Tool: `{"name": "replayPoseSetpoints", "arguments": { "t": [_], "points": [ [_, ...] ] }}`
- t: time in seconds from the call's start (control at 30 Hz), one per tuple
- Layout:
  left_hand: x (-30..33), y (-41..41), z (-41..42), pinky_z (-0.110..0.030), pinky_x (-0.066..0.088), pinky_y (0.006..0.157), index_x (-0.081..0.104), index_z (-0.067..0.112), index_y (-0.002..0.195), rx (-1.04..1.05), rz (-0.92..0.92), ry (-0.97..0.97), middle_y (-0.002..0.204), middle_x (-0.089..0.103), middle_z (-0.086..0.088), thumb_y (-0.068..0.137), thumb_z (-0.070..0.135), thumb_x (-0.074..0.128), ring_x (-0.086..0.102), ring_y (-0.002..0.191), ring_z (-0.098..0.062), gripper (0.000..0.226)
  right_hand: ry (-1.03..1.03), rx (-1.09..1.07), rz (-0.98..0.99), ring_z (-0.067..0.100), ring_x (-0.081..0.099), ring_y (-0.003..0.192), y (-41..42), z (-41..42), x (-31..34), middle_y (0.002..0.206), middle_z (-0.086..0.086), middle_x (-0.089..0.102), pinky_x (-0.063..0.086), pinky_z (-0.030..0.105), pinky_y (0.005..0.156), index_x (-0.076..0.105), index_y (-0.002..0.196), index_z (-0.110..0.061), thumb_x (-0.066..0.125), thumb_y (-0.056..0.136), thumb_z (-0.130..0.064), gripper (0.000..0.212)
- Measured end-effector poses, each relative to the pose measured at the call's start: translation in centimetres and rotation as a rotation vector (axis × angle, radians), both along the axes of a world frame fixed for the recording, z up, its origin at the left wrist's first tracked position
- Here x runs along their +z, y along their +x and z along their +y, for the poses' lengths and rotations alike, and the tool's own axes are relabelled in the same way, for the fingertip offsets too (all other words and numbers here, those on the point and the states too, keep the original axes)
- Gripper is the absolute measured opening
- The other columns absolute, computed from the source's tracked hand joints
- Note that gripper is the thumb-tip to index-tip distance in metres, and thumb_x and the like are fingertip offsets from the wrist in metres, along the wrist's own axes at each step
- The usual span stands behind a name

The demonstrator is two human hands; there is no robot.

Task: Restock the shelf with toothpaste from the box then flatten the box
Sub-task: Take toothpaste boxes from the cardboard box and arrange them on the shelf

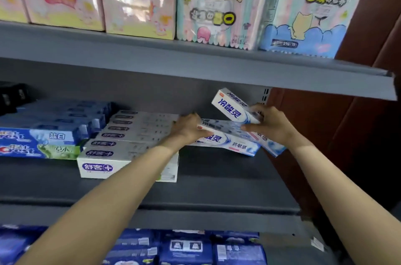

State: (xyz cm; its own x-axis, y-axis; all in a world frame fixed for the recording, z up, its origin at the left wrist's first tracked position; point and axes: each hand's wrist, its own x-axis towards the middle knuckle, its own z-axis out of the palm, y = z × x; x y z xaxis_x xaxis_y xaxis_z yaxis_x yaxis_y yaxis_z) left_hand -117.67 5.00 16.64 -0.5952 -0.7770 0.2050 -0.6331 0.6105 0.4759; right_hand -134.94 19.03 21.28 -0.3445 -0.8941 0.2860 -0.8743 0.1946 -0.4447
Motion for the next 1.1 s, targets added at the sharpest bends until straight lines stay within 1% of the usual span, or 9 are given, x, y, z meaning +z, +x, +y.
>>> {"name": "replayPoseSetpoints", "arguments": {
  "t": [0.13, 0.2, 0.33, 0.43, 0.5, 0.57, 0.77, 0.9, 1.1],
  "points": [
    [-1.2, 0.7, -0.4, -0.043, 0.034, 0.1, 0.06, 0.015, 0.111, 0.081, -0.297, -0.214, 0.127, 0.054, -0.006, 0.075, 0.051, 0.071, 0.044, 0.12, -0.029, 0.052, 0.017, 0.063, 0.021, 0.011, 0.058, 0.082, -0.1, 0.0, -0.4, 0.097, -0.007, 0.067, 0.035, 0.006, 0.063, 0.066, 0.108, -0.018, 0.079, 0.073, -0.03, 0.039],
    [-1.3, 0.6, -0.4, -0.043, 0.032, 0.1, 0.06, 0.016, 0.112, 0.102, -0.326, -0.275, 0.128, 0.052, -0.006, 0.075, 0.051, 0.071, 0.043, 0.121, -0.028, 0.052, 0.021, 0.088, 0.024, 0.014, 0.059, 0.084, -0.1, -0.1, -0.6, 0.097, -0.005, 0.067, 0.035, 0.012, 0.065, 0.067, 0.107, -0.016, 0.079, 0.073, -0.027, 0.038],
    [-1.1, 1.0, -1.2, -0.037, 0.037, 0.098, 0.057, 0.021, 0.121, -0.001, -0.26, -0.133, 0.126, 0.058, -0.001, 0.075, 0.043, 0.074, 0.052, 0.117, -0.023, 0.054, 0.062, 0.115, -0.008, 0.007, 0.056, 0.086, -0.1, -0.3, -1.0, 0.097, -0.007, 0.065, 0.034, -0.002, 0.066, 0.066, 0.109, -0.017, 0.082, 0.069, -0.016, 0.044],
    [-0.6, 2.0, -2.1, -0.024, 0.04, 0.09, 0.062, 0.02, 0.122, -0.14, -0.145, 0.108, 0.124, 0.062, 0.003, 0.084, 0.027, 0.07, 0.055, 0.11, -0.014, 0.04, 0.118, 0.12, -0.012, 0.013, 0.06, 0.092, -0.2, -0.6, -1.5, 0.1, -0.003, 0.066, 0.042, 0.012, 0.076, 0.065, 0.106, -0.021, 0.084, 0.065, -0.018, 0.045],
    [-0.1, 2.6, -2.4, -0.022, 0.038, 0.09, 0.065, 0.018, 0.119, -0.173, -0.096, 0.202, 0.122, 0.062, 0.003, 0.092, 0.019, 0.06, 0.055, 0.11, -0.011, 0.028, 0.146, 0.143, -0.015, 0.018, 0.061, 0.098, 0.1, -0.8, -1.8, 0.103, -0.001, 0.067, 0.045, 0.026, 0.085, 0.065, 0.101, -0.025, 0.085, 0.063, -0.019, 0.043],
    [0.3, 2.7, -2.5, -0.026, 0.04, 0.094, 0.066, 0.016, 0.117, -0.171, -0.076, 0.233, 0.123, 0.062, 0.0, 0.098, 0.018, 0.049, 0.055, 0.111, -0.014, 0.026, 0.175, 0.19, 0.029, 0.016, 0.06, 0.102, 0.7, -1.1, -2.4, 0.104, -0.006, 0.064, 0.043, 0.027, 0.088, 0.066, 0.103, -0.025, 0.084, 0.064, -0.02, 0.043],
    [-0.1, 2.0, -1.9, -0.028, 0.041, 0.08, 0.069, 0.017, 0.099, -0.165, -0.095, 0.215, 0.102, 0.068, -0.002, 0.097, 0.037, 0.046, 0.061, 0.098, -0.021, 0.03, 0.211, 0.212, 0.174, 0.013, 0.039, 0.124, 2.9, -2.4, -4.4, 0.13, -0.003, 0.042, 0.031, 0.024, 0.1, 0.058, 0.127, -0.027, 0.079, 0.072, -0.025, 0.06],
    [-0.1, 1.9, -1.4, -0.027, 0.04, 0.089, 0.064, 0.017, 0.12, -0.19, -0.173, 0.137, 0.123, 0.062, -0.001, 0.096, 0.028, 0.051, 0.057, 0.11, -0.019, 0.029, 0.228, 0.188, 0.207, 0.016, 0.037, 0.129, 3.6, -2.8, -5.4, 0.135, -0.004, 0.043, 0.035, 0.034, 0.106, 0.051, 0.134, -0.027, 0.075, 0.076, -0.029, 0.062],
    [-0.7, 1.5, -0.7, -0.031, 0.047, 0.092, 0.063, 0.013, 0.121, -0.161, -0.218, 0.026, 0.121, 0.064, -0.006, 0.095, 0.025, 0.052, 0.061, 0.106, -0.023, 0.031, 0.253, 0.107, 0.303, 0.018, 0.029, 0.133, 4.5, -2.8, -6.6, 0.14, -0.004, 0.036, 0.03, 0.043, 0.108, 0.041, 0.137, -0.031, 0.07, 0.079, -0.029, 0.065]
  ]
}}
